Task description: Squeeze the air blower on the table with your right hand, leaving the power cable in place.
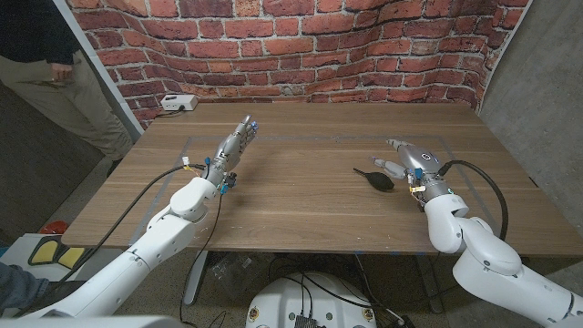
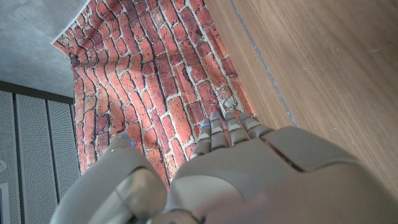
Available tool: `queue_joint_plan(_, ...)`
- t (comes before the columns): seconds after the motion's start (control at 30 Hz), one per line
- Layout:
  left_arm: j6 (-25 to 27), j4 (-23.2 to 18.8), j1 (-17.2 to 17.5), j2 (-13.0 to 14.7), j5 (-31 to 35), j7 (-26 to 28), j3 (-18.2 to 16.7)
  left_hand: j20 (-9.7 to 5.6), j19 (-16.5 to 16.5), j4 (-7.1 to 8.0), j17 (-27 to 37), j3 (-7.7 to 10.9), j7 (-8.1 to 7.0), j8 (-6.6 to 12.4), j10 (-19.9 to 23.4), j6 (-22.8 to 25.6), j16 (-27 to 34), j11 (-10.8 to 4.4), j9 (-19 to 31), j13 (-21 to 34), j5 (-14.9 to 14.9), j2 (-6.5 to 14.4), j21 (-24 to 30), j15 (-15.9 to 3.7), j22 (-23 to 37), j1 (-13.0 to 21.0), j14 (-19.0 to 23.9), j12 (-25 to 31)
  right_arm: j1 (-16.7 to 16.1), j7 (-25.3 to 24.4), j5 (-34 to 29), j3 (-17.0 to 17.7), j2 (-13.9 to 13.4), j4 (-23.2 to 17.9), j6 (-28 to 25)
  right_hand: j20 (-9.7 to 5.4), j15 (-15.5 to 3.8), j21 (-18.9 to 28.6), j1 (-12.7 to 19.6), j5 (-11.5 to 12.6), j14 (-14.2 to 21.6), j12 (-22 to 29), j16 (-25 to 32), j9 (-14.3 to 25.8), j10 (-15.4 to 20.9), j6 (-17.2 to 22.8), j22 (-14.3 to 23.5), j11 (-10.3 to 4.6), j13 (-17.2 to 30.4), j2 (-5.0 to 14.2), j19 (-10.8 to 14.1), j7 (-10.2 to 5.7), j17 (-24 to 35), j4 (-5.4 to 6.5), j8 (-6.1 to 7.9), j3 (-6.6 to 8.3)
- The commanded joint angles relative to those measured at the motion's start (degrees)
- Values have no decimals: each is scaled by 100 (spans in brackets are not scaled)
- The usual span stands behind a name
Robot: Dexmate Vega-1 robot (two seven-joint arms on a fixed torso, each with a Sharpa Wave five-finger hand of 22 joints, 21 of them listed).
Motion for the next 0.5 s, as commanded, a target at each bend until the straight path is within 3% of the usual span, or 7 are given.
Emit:
queue_joint_plan(0.03,16,-12,-4,12,13,-13,15,0,-58,-9,19,-12,-12,-5,27,36,2,-13,12,19,-26,29,-30,-14,23,28,13,-22,618,592,-165,-659,-210,-13,-793,-9,-5,53,89,-11,97,33,25,24,73,49,13,-23,3,-7,72,38,13,-17,9,20)
queue_joint_plan(0.3,44,-14,-11,8,12,-6,25,2,-58,-10,19,-16,-16,-4,38,44,3,-11,12,19,-31,33,-31,-13,23,32,19,-21,994,896,-210,-1052,-283,77,-1087,-6,-16,60,121,-10,147,47,23,24,140,75,14,-77,3,-22,118,29,12,-17,14,26)
queue_joint_plan(0.5,94,-33,-27,10,33,12,46,9,-62,-10,19,-20,-8,0,48,62,8,-10,12,19,-36,37,-33,-16,23,36,36,-20,1374,1412,-240,-1394,-383,55,-1426,3,-19,64,130,-11,156,45,18,24,150,79,14,-102,3,-30,140,26,12,-16,13,26)
